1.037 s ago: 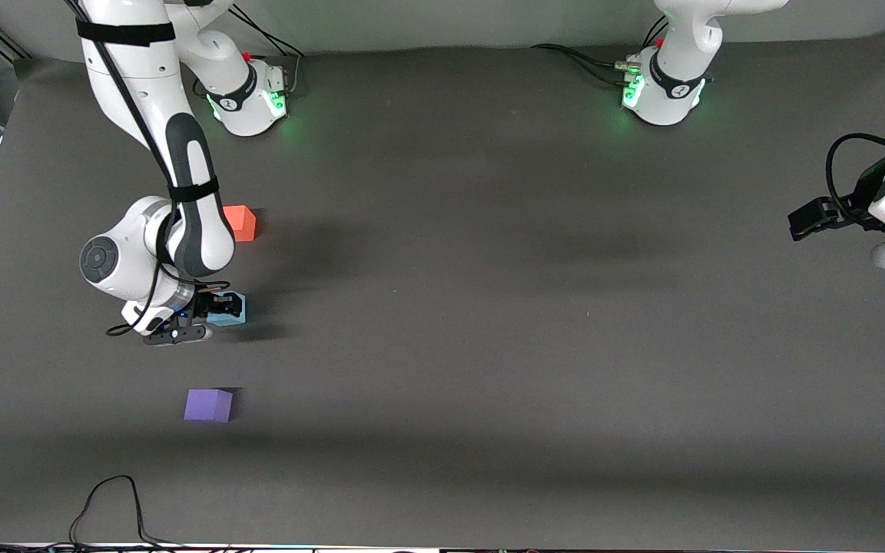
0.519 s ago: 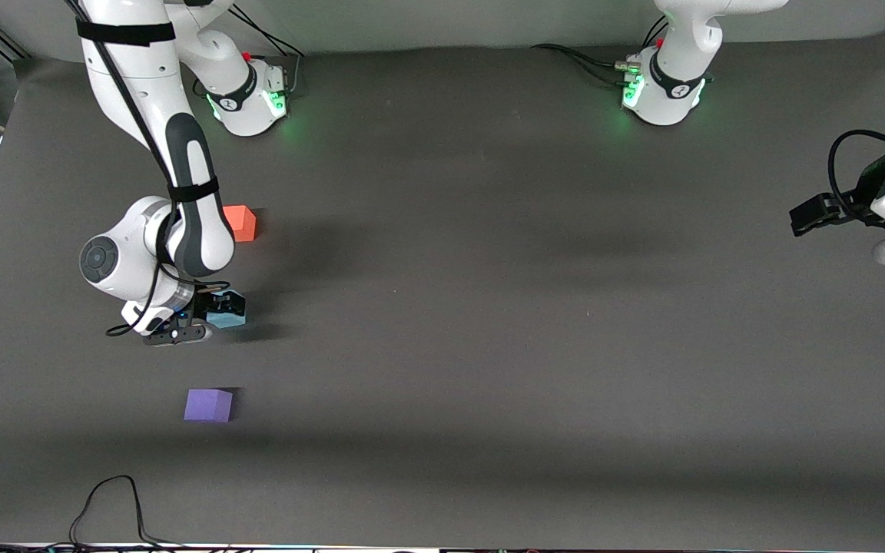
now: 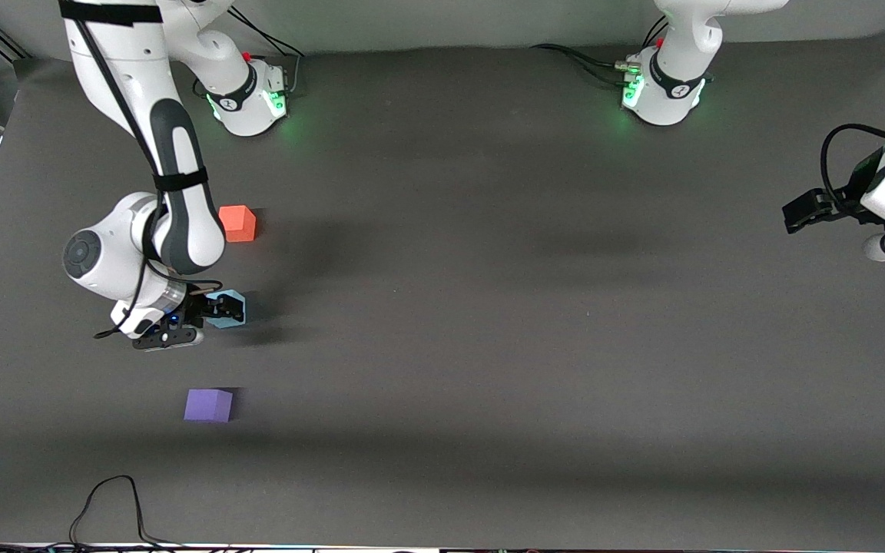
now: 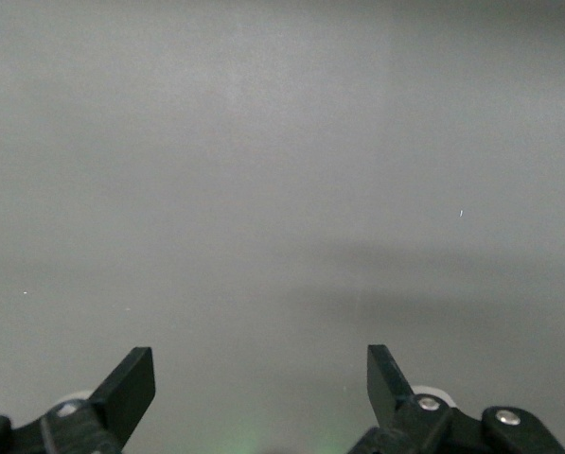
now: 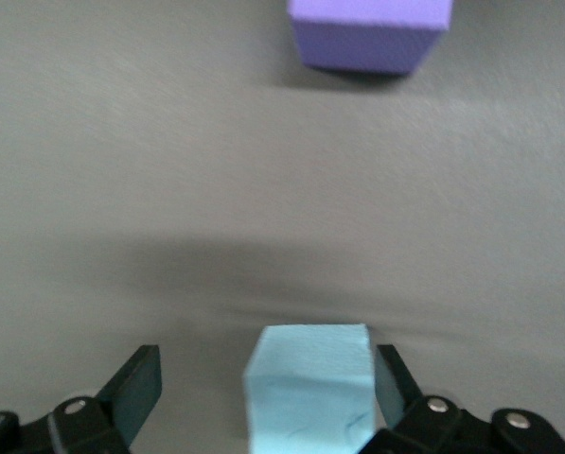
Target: Place blue block between orange and purple blocks
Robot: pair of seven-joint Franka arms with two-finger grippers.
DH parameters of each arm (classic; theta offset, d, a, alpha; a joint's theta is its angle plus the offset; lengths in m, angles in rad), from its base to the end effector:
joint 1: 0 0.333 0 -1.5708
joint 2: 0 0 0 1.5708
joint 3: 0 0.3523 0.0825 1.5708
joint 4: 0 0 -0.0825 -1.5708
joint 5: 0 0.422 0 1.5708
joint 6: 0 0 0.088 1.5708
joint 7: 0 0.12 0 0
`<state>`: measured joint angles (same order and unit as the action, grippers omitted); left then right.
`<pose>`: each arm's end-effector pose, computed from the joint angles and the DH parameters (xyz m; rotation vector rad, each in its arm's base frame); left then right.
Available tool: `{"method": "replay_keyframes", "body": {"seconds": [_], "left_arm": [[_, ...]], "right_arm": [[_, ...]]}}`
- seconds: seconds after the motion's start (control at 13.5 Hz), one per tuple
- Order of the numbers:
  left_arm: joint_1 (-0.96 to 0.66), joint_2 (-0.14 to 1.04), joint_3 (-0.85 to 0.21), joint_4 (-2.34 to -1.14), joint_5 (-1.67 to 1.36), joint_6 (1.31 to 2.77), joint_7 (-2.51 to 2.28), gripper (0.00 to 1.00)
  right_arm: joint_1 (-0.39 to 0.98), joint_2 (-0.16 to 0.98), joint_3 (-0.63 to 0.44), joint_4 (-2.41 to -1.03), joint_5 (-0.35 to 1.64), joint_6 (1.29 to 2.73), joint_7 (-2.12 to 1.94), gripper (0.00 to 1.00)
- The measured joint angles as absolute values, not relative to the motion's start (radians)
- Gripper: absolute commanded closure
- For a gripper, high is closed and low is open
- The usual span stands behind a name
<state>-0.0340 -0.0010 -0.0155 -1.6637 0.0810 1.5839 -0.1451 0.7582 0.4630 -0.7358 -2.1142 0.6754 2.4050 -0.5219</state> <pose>0.5880 -0.0195 0.6026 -3.0483 -0.1393 0.1077 0.6098 0.0264 0.2347 -3.0068 -0.1268 -0.0713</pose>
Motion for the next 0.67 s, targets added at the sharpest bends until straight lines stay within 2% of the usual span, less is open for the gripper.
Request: {"method": "replay_keyframes", "body": {"seconds": [0.22, 0.44, 0.52, 0.67], "left_arm": [[-0.035, -0.001, -0.015, -1.664, 0.081, 1.584, -0.145, 0.00], [-0.034, 0.002, -0.013, -1.665, 0.081, 1.584, -0.145, 0.00], [-0.034, 0.004, -0.013, -1.665, 0.081, 1.584, -0.145, 0.00], [-0.034, 0.004, -0.014, -1.665, 0.081, 1.584, -0.145, 0.00]], "right_arm": [[0.760, 0.394, -0.735, -2.097, 0.642, 2.369, -0.523, 0.00], [0.746, 0.309, -0.707, -2.053, 0.504, 2.270, -0.427, 0.00], [0.713, 0.272, -0.660, -2.024, 0.427, 2.218, -0.352, 0.00], [0.577, 0.191, -0.487, -1.968, 0.280, 2.119, -0.203, 0.00]]}}
